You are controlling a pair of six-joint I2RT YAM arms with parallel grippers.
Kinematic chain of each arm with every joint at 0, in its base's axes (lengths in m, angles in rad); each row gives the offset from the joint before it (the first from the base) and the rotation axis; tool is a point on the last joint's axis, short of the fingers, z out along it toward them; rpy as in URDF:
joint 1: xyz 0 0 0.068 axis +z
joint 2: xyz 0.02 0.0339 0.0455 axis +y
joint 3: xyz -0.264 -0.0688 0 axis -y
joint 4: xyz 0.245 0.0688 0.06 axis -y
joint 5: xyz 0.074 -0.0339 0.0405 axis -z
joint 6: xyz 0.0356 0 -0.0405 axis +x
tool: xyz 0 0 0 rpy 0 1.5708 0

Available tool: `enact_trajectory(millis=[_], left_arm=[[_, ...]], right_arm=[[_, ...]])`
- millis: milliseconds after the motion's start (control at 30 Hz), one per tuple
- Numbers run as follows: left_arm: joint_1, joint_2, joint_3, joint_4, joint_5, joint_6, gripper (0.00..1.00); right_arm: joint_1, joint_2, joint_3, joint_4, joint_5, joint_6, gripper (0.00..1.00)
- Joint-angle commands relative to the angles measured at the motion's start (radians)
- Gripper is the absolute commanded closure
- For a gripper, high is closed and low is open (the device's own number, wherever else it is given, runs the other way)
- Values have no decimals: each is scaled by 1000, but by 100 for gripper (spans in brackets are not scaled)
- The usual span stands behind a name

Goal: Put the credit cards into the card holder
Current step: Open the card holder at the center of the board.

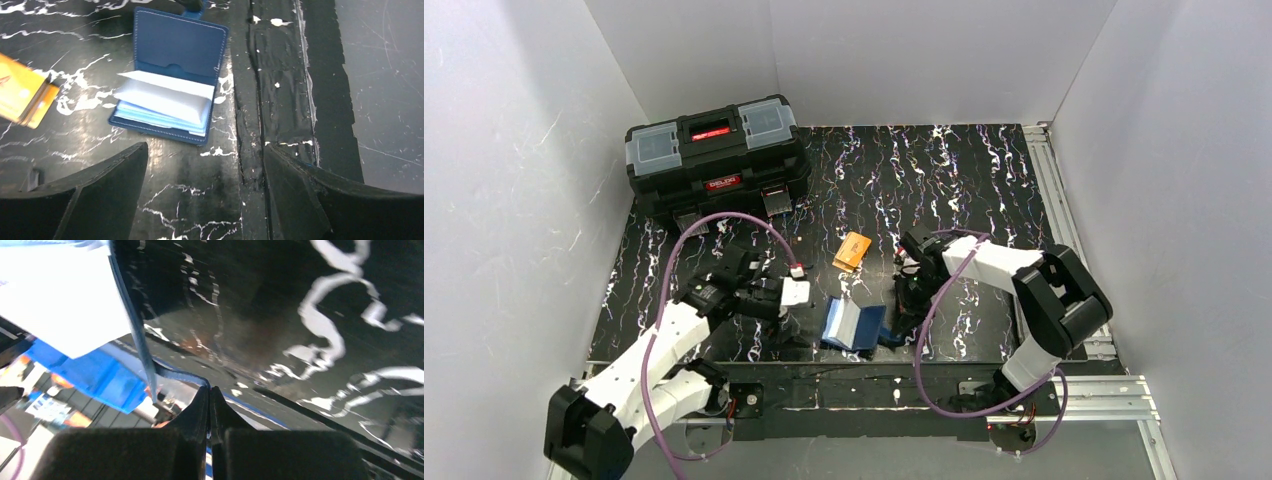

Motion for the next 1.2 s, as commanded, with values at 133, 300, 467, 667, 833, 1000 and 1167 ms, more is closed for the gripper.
enact_trajectory(millis=[133, 300, 467, 667, 833, 1000, 1167], left_arm=[[-113, 107, -41, 189, -45, -23, 17], [-154, 189, -23, 360, -53, -118, 19], [-211, 239, 31, 413, -64, -179, 21], [-262, 281, 58, 566, -120, -349, 24], [-327, 274, 38, 639, -180, -429, 24], [-360, 273, 31, 705, -227, -457, 25], [-371, 283, 32, 671, -213, -400, 26]], right_arm=[[35, -64, 0, -139, 264, -70, 99], [103, -28, 60, -123, 268, -39, 99], [127, -22, 127, -138, 276, -38, 99], [128, -70, 162, -136, 261, -31, 99], [129, -111, 221, -147, 251, -29, 99], [146, -122, 284, -134, 208, -25, 99], [167, -82, 321, -162, 217, -35, 99]])
